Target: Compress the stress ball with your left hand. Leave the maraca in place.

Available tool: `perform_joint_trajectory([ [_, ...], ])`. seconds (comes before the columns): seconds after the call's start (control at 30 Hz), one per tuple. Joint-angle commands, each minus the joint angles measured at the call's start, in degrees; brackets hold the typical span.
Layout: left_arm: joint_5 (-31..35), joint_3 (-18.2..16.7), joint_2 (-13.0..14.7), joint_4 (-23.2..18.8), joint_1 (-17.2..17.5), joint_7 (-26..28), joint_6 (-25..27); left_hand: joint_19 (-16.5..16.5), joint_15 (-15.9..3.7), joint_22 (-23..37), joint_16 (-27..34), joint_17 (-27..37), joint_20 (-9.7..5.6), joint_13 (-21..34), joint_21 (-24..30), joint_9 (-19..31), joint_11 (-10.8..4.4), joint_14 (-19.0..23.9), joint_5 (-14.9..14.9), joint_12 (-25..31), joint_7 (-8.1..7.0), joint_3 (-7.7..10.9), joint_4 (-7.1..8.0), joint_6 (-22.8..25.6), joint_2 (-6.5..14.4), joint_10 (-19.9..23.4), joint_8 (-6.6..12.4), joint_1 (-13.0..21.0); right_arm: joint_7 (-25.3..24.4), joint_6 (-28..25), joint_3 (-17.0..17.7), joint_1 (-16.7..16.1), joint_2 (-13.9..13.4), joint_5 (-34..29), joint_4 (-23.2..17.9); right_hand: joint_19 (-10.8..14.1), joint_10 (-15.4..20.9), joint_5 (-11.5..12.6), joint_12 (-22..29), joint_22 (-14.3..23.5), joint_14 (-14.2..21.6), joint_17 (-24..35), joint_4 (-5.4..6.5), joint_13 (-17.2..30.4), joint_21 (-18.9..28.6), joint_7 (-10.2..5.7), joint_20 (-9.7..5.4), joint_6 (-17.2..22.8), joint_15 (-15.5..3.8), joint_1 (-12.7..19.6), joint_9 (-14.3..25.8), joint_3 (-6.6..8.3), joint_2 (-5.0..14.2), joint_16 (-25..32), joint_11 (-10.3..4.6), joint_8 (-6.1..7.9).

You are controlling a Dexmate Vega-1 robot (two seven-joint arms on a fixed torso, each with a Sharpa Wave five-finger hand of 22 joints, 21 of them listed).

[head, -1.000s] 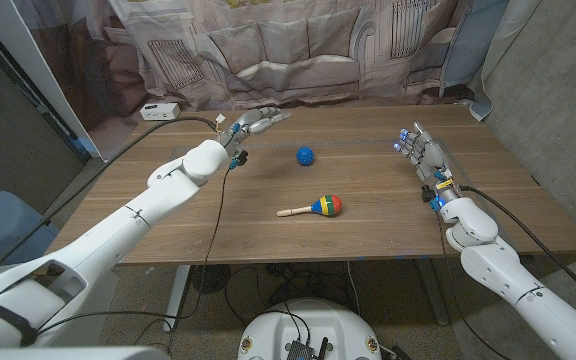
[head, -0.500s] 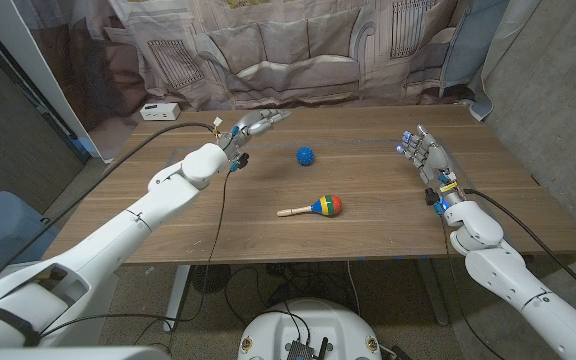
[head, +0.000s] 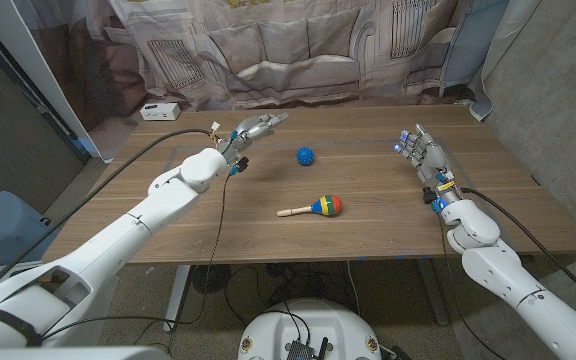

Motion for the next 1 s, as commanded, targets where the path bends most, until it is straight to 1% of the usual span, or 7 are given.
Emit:
perform_joint_trajectory([
  [0.03, -3.3, 0.0, -2.65, 5.28, -0.12, -1.04, -5.19, 0.56, -0.18, 0.05, 0.13, 0.1, 0.3, -0.11, -0.01, 0.08, 0.09, 0.9, 0.21, 0.32, -0.1, -0.09, 0.03, 0.81, -0.08, 0.6, -0.21, -0.55, -0.67, -1.62, 0.08, 1.43, -0.09, 0.27, 1.42, 0.05, 0.59, -0.07, 0.01, 0.21, 0.28, 0.16, -0.13, 0.14, 0.23, 0.03, 0.03, 0.29, 0.0, 0.27, 0.17, -0.19, -0.17, 0.1, 0.01, -0.11],
  [0.2, 0.31, -0.42, -2.68, 5.57, 0.67, 2.74, -9.66, 0.71, -0.44, 0.04, -0.12, 0.07, -0.05, -0.28, 0.0, 0.07, -0.13, 0.57, 0.24, 0.05, -0.54, -0.44, 0.03, -0.08, -0.51, 0.28, -0.77, -0.98, 0.17, 0.73, 0.32, 1.95, 0.11, -0.63, 2.46, 0.08, 0.52, -0.08, -0.02, 0.21, 0.22, 0.16, -0.12, 0.14, 0.23, -0.04, 0.0, -0.05, -0.06, 0.24, 0.17, -0.22, -0.21, 0.08, -0.16, -0.24],
  [0.33, -5.57, -0.78, -5.4, 11.35, 0.55, -1.71, -13.71, 0.17, -0.52, 0.02, -0.35, 0.07, -0.61, -0.39, -0.24, 0.07, -0.22, 0.04, 0.24, -0.25, -0.53, -0.8, 0.07, -0.32, -0.95, -0.24, -0.96, -1.4, 1.09, 2.66, 0.12, 2.36, 1.77, 0.13, 4.12, 0.08, 0.49, -0.09, -0.03, 0.21, 0.23, 0.17, -0.09, 0.14, 0.23, -0.26, 0.03, -0.58, -0.03, 0.15, 0.17, -0.27, -0.26, 0.08, -0.11, -0.43],
  [0.4, -6.82, -1.19, -5.9, 12.17, 0.89, -2.28, -15.19, -0.07, -0.31, 0.02, -0.39, 0.07, -0.42, -0.43, -0.33, 0.06, -0.05, -0.05, 0.24, -0.34, -0.41, -0.92, 0.07, -0.31, -1.11, -0.41, -0.98, -1.53, 0.63, 2.82, 0.21, 2.11, 1.59, -0.32, 3.53, 0.1, 0.52, -0.09, -0.02, 0.21, 0.19, 0.16, -0.09, 0.14, 0.24, -0.22, 0.01, -0.59, -0.09, 0.15, 0.17, -0.28, -0.27, 0.07, -0.09, -0.42],
  [0.63, -6.28, -3.19, -4.58, 8.28, 3.73, 1.63, -15.46, -1.38, -0.34, 0.01, -0.83, 0.1, -0.72, -0.7, -0.74, 0.01, -0.21, -1.67, 0.39, -1.21, -0.69, -1.87, 0.36, -2.18, -2.04, -2.19, -1.73, -2.8, -0.26, 3.15, 0.44, 1.29, 0.04, -2.53, 2.44, 0.14, 0.5, -0.08, -0.03, 0.21, 0.2, 0.15, -0.12, 0.14, 0.25, -0.23, -0.03, -0.64, -0.14, 0.17, 0.17, -0.3, -0.31, 0.06, -0.15, -0.41],
  [0.87, -7.06, -3.97, -0.96, 4.39, 5.41, 0.3, -11.71, -3.56, 0.12, 0.02, -1.18, 0.14, -1.15, -1.08, -1.1, -0.07, 0.33, -4.52, 0.83, -2.19, -0.71, -3.28, 1.19, -6.33, -2.89, -4.83, -2.47, -5.03, -1.16, 4.26, 1.12, -0.46, -0.43, -3.29, 1.81, 0.13, 0.49, -0.07, -0.04, 0.21, 0.09, 0.13, -0.14, 0.14, 0.24, -0.21, -0.11, -0.6, -0.08, 0.2, 0.17, -0.3, -0.33, 0.01, -0.1, -0.36],
  [1.0, -8.91, -4.79, -1.55, 5.49, 6.36, -0.37, -14.22, -4.04, 0.15, 0.03, -1.13, 0.15, -1.31, -1.14, -1.15, -0.09, 0.39, -4.86, 0.95, -2.23, -0.71, -3.52, 1.42, -7.02, -2.91, -5.06, -2.49, -5.5, -0.65, 5.41, 1.22, -0.99, -0.25, -3.28, 1.96, 0.11, 0.37, -0.07, -0.09, 0.21, 0.04, 0.13, -0.14, 0.14, 0.22, -0.23, -0.31, -0.84, -0.19, 0.17, 0.17, -0.33, -0.36, -0.01, -0.07, -0.44],
])
